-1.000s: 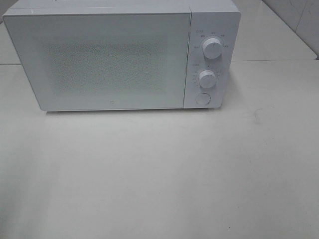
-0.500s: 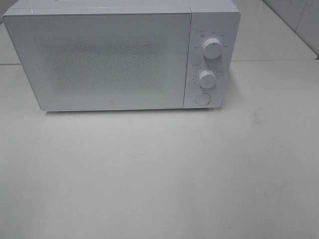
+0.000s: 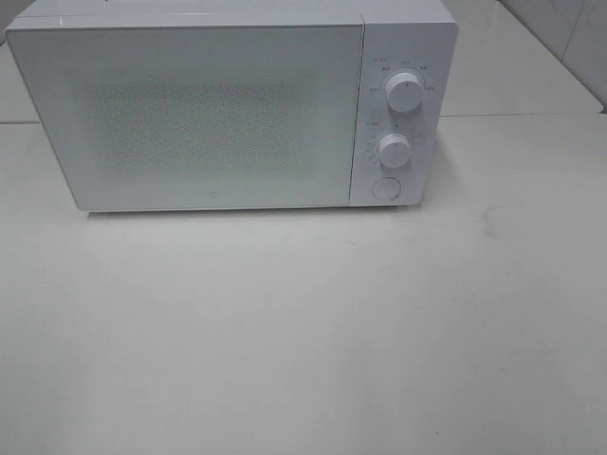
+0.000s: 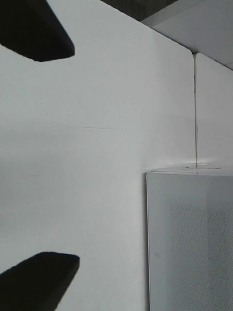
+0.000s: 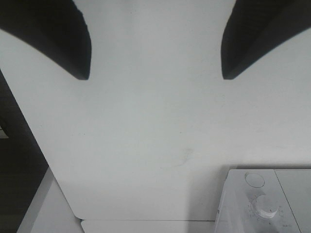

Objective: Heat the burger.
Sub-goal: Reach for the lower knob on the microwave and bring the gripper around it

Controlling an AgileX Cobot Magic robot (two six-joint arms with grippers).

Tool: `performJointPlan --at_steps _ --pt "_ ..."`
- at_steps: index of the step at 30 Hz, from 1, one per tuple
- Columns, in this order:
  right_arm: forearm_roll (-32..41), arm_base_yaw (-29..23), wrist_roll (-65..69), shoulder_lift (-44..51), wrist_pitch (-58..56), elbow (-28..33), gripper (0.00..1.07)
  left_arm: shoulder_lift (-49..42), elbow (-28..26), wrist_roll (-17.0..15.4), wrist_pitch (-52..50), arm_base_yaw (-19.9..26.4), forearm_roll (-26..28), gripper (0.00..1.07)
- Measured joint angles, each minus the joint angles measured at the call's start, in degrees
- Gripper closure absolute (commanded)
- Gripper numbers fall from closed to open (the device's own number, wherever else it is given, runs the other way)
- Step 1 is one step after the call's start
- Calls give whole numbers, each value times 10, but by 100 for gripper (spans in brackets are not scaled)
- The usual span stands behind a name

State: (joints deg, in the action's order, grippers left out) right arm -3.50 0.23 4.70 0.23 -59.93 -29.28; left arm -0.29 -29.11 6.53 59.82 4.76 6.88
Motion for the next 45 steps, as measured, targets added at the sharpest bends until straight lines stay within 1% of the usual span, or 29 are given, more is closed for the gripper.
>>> performJointPlan --at_steps 45 --pt "0 0 0 0 1 0 36 0 0 0 0 0 0 6"
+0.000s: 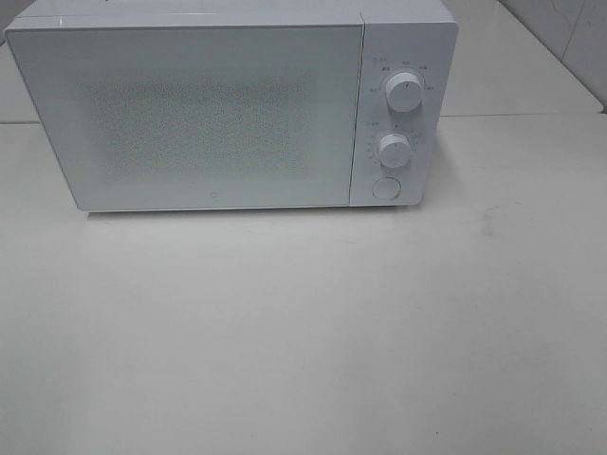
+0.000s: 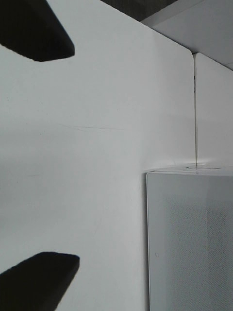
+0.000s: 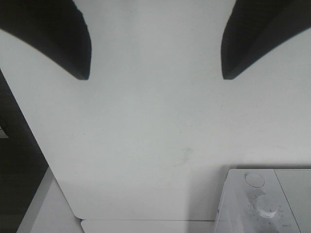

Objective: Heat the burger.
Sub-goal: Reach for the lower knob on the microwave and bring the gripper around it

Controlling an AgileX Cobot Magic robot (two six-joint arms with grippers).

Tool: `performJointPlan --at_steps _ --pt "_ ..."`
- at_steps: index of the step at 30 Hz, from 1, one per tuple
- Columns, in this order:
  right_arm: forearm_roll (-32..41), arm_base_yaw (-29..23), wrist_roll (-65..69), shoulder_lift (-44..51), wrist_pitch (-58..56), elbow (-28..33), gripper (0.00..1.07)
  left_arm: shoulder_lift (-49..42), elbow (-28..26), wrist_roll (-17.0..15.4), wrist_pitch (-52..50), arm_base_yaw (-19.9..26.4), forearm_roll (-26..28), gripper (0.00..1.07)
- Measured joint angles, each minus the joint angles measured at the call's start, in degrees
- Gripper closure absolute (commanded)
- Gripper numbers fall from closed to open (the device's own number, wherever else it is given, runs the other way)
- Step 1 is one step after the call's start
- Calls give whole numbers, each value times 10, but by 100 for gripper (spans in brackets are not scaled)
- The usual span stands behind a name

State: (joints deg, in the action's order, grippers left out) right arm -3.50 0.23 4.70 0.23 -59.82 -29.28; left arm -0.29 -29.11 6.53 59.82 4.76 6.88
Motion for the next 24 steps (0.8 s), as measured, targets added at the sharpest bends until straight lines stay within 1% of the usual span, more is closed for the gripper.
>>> performJointPlan --at_steps 5,11,12,16,18,19,21,22,24 --pt "0 0 0 -5 29 -10 36 0 0 0 0 0 0 6" --pt "1 0 0 -41 94 -8 36 0 0 0 0 0 0 6" --pt "1 0 0 -49 124 1 36 0 0 0 0 0 0 6" --pt "2 0 0 -63 167 18 36 0 0 0 0 0 0 6" --pt "2 0 0 -78 210 40 36 0 0 0 0 0 0 6" --pt "2 0 0 -78 210 40 36 0 0 0 0 0 0 6" --pt "2 0 0 -95 260 61 36 0 0 0 0 0 0 6" --pt "2 0 0 -95 260 61 36 0 0 0 0 0 0 6" --pt "3 0 1 -113 308 80 36 0 0 0 0 0 0 6"
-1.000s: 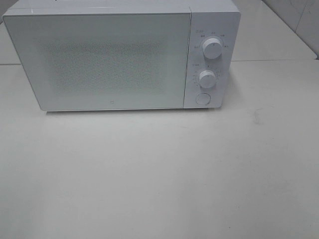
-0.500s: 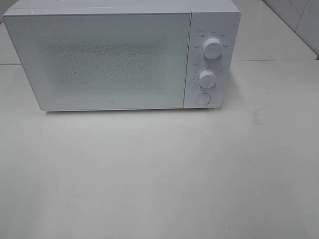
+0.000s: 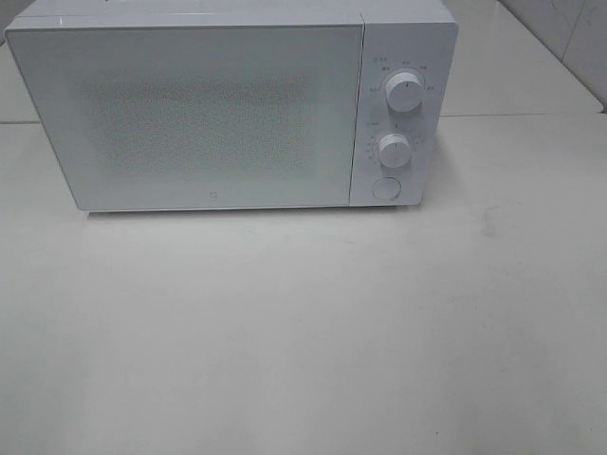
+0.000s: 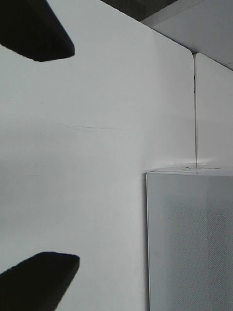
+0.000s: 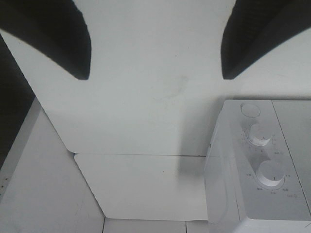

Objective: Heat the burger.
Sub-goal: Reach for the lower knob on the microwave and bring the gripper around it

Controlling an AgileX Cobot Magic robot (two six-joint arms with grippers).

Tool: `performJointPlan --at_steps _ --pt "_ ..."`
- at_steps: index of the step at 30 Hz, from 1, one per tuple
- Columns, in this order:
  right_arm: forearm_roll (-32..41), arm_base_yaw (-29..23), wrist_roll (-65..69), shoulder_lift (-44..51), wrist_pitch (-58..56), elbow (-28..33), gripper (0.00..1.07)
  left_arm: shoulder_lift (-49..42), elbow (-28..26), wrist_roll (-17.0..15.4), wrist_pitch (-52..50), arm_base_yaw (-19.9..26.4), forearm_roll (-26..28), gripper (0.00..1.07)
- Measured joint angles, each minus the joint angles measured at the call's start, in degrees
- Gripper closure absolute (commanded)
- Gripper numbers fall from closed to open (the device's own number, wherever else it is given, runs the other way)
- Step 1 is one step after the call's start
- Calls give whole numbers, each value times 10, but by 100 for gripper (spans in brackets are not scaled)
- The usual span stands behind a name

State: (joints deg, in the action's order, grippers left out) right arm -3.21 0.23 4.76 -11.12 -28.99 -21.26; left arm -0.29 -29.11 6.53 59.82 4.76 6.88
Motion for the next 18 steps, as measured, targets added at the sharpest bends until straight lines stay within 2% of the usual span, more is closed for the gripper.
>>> performJointPlan --at_steps 10,18 --pt "0 0 0 -81 137 33 36 0 0 0 0 0 0 6" --pt "0 0 1 -205 272 36 36 0 0 0 0 0 0 6"
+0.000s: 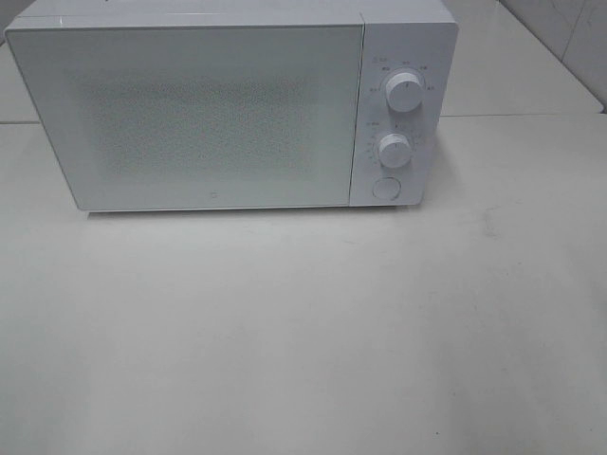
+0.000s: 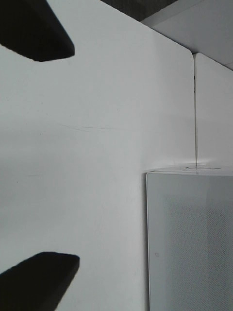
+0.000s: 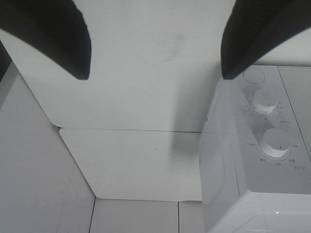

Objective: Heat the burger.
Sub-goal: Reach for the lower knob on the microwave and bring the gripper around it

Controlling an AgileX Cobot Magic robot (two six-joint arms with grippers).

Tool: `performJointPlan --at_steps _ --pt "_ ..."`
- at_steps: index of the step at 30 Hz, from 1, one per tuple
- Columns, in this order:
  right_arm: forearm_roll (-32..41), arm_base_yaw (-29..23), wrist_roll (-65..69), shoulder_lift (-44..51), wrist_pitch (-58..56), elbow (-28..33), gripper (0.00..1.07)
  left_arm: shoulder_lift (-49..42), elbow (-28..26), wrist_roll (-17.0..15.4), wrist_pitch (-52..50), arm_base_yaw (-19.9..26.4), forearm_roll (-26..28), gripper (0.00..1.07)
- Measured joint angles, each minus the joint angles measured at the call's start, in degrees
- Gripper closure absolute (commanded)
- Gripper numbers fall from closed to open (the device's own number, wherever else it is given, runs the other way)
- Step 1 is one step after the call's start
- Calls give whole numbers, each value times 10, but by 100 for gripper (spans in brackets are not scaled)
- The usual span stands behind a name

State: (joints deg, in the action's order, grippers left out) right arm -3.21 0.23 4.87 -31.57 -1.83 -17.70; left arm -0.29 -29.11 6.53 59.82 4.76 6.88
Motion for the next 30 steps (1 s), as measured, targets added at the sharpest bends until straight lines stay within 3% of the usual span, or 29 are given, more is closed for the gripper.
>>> performJointPlan --at_steps 17,30 --pt "-1 0 69 -192 234 0 36 0 0 0 0 0 0 6" --pt "-3 0 49 -321 371 12 36 0 0 0 0 0 0 6"
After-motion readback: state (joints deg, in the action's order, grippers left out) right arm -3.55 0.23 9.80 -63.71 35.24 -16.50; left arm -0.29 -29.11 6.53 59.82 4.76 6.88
